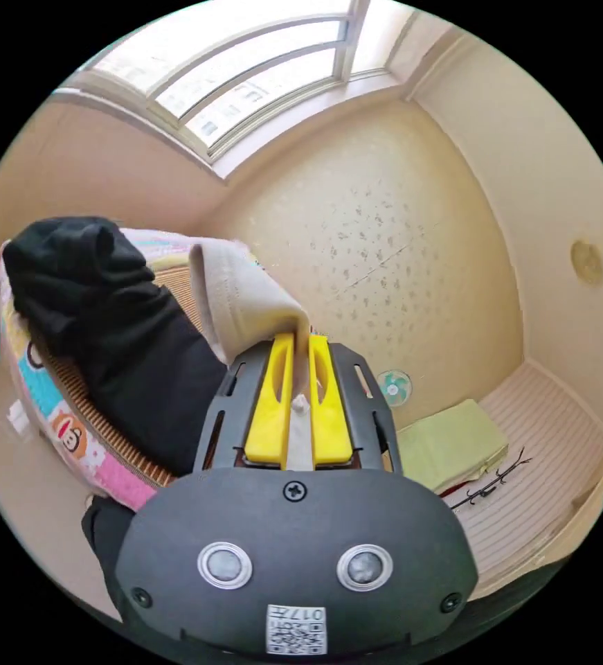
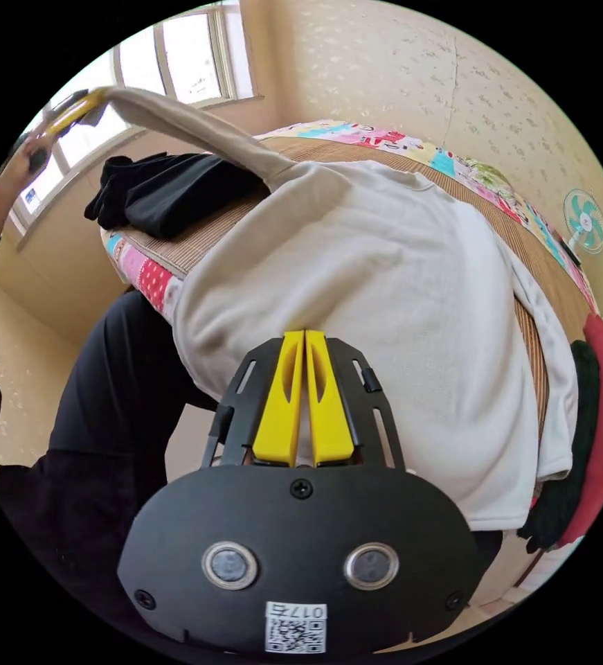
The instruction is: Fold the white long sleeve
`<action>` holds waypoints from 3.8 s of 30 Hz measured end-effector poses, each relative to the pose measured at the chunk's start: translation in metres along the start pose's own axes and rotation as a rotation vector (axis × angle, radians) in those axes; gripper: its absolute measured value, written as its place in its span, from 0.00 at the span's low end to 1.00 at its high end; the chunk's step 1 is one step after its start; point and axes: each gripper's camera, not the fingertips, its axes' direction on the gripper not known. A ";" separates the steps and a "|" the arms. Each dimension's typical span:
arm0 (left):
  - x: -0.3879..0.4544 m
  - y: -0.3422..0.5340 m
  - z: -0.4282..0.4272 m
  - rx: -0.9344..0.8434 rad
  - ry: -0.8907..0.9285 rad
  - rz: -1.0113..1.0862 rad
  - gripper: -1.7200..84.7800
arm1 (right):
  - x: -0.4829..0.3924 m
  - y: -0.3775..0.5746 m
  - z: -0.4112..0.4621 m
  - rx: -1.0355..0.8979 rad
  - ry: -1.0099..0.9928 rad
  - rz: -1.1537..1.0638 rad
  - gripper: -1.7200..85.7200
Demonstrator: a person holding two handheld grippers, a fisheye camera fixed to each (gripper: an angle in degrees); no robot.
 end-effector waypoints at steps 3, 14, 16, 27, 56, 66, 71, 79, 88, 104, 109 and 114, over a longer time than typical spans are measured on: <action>0.085 -0.012 0.073 -0.061 0.057 0.201 0.07 | -0.008 -0.012 0.000 -0.002 -0.053 0.017 0.02; 0.182 0.260 0.303 -0.783 -0.041 0.592 0.16 | 0.065 0.016 -0.063 0.034 0.016 0.088 0.02; 0.158 0.288 0.274 -0.798 -0.129 0.577 0.17 | 0.090 0.026 -0.076 0.051 0.095 0.154 0.03; 0.096 0.354 0.162 -1.015 -0.562 0.581 0.12 | 0.096 0.054 -0.060 -0.208 -0.072 0.303 0.04; 0.129 0.352 0.076 -0.945 -0.318 0.442 0.14 | 0.410 0.234 -0.314 0.549 -0.233 1.069 0.12; 0.125 0.327 0.078 -0.920 -0.345 0.419 0.17 | 0.374 0.185 -0.240 0.479 -0.008 1.251 0.15; 0.104 0.310 0.060 -0.887 -0.300 0.346 0.17 | 0.368 0.120 -0.253 0.695 -0.160 1.201 0.08; 0.064 0.302 0.037 -0.883 -0.333 0.257 0.17 | 0.146 -0.126 -0.163 0.520 -0.486 0.371 0.09; 0.070 0.277 0.046 -0.820 -0.451 0.411 0.16 | 0.039 -0.031 -0.021 0.041 -0.085 0.172 0.10; 0.034 0.252 0.164 -0.758 -0.621 0.461 0.13 | 0.103 0.086 0.004 0.035 0.117 0.334 0.06; 0.041 0.258 0.162 -0.754 -0.663 0.492 0.13 | 0.069 0.075 0.014 0.015 0.272 0.252 0.06; 0.044 0.257 0.154 -0.758 -0.670 0.475 0.13 | 0.048 0.063 0.020 -0.006 0.361 0.215 0.06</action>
